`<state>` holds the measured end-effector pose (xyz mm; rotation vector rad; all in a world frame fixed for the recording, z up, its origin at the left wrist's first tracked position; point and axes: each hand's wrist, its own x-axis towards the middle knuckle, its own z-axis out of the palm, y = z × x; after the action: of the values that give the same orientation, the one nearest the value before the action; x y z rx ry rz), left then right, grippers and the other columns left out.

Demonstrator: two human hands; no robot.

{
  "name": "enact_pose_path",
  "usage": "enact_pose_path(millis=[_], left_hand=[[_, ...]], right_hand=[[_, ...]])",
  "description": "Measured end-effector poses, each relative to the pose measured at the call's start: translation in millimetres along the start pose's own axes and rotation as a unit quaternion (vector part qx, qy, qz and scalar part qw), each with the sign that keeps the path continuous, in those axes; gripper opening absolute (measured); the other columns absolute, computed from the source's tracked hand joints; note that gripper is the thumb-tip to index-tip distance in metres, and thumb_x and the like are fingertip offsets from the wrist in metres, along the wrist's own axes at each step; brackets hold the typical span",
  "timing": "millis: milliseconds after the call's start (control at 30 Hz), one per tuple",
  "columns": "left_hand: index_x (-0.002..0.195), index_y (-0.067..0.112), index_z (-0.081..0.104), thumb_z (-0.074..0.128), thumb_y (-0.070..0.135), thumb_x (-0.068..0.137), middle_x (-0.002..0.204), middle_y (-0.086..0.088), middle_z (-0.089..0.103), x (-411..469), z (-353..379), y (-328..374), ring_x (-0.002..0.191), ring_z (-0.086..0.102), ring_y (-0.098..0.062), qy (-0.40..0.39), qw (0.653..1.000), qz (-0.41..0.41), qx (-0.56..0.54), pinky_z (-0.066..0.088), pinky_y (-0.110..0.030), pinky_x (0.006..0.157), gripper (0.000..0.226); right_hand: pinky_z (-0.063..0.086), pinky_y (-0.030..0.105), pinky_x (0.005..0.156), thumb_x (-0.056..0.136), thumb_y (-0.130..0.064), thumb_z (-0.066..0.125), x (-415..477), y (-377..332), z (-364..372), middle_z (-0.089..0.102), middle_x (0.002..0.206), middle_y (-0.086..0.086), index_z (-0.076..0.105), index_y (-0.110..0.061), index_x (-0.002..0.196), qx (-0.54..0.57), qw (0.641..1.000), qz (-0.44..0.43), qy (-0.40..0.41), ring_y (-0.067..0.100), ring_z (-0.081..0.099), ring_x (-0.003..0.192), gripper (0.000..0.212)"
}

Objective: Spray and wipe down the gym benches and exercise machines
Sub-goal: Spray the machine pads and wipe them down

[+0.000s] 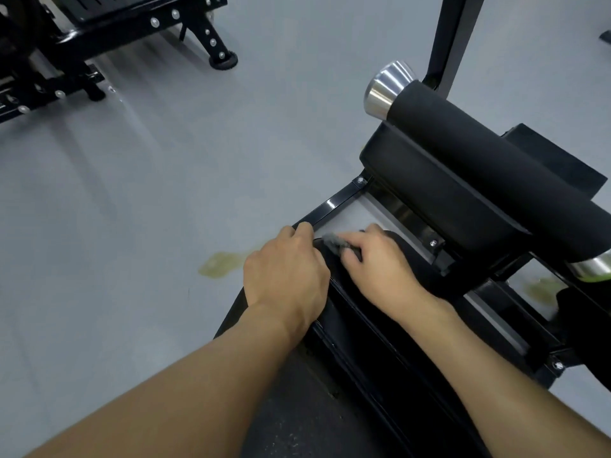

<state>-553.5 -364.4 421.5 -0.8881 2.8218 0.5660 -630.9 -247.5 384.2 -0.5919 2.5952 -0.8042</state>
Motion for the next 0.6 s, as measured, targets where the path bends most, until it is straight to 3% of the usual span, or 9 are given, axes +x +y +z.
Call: enact_pose_path(millis=[133, 300, 367, 467, 533, 600], left_hand=[[0.112, 0.027, 0.056, 0.03, 0.032, 0.102, 0.109, 0.007, 0.06, 1.0, 0.9, -0.7, 0.099, 0.06, -0.025, -0.001, 1.0, 0.022, 0.011, 0.041, -0.038, 0.076, 0.028], [0.116, 0.032, 0.059, 0.031, 0.04, 0.101, 0.106, 0.007, 0.067, 0.4, 0.1, 2.4, 0.097, 0.063, -0.022, -0.02, 0.999, 0.011, 0.026, 0.042, -0.035, 0.078, 0.033], [0.116, 0.032, 0.059, 0.031, 0.04, 0.101, 0.106, 0.008, 0.067, 0.8, -0.9, 2.5, 0.097, 0.063, -0.022, -0.023, 0.999, 0.013, 0.027, 0.043, -0.035, 0.078, 0.033], [0.114, 0.032, 0.059, 0.031, 0.039, 0.101, 0.104, 0.007, 0.066, 0.8, -0.3, 2.6, 0.095, 0.062, -0.023, -0.023, 0.999, 0.02, 0.026, 0.044, -0.036, 0.078, 0.032], [0.112, 0.032, 0.059, 0.031, 0.038, 0.1, 0.104, 0.007, 0.066, 1.4, 0.4, 2.2, 0.094, 0.061, -0.023, -0.022, 0.999, 0.017, 0.021, 0.044, -0.037, 0.078, 0.032], [0.112, 0.032, 0.06, 0.031, 0.038, 0.1, 0.103, 0.007, 0.066, 1.5, 0.5, 1.7, 0.094, 0.062, -0.023, -0.022, 1.0, 0.012, 0.019, 0.044, -0.036, 0.078, 0.032]], right_hand=[[0.046, 0.03, 0.065, 0.098, -0.022, 0.055, -37.2, 17.7, -4.7, 0.042, 0.087, -0.012, 0.066, -0.037, 0.125, -0.001, 1.0, -0.028, 0.012, 0.006, 0.051, 0.074, 0.033], [0.034, 0.015, 0.08, 0.101, -0.018, 0.048, 29.8, 9.7, 11.1, 0.042, 0.106, -0.005, 0.068, -0.027, 0.122, 0.046, 0.998, 0.047, 0.011, 0.009, 0.052, 0.091, 0.03], [0.037, 0.014, 0.071, 0.101, -0.018, 0.048, 17.1, 13.5, 6.6, 0.044, 0.105, -0.005, 0.067, -0.031, 0.123, 0.057, 0.997, 0.043, 0.001, 0.004, 0.051, 0.079, 0.032], [0.036, 0.012, 0.056, 0.098, -0.019, 0.055, -28.4, 25.5, -1.7, 0.043, 0.089, -0.007, 0.069, -0.039, 0.119, 0.029, 0.999, 0.0, 0.015, 0.002, 0.049, 0.067, 0.033], [0.035, 0.014, 0.057, 0.097, -0.018, 0.056, -25.5, 31.3, -0.1, 0.047, 0.09, -0.006, 0.07, -0.039, 0.117, 0.028, 0.999, 0.001, 0.021, 0.006, 0.051, 0.07, 0.032], [0.04, 0.021, 0.071, 0.097, -0.022, 0.053, 4.3, 33.8, 10.2, 0.054, 0.102, -0.003, 0.069, -0.039, 0.117, 0.042, 0.998, 0.032, 0.019, 0.012, 0.057, 0.084, 0.03]])
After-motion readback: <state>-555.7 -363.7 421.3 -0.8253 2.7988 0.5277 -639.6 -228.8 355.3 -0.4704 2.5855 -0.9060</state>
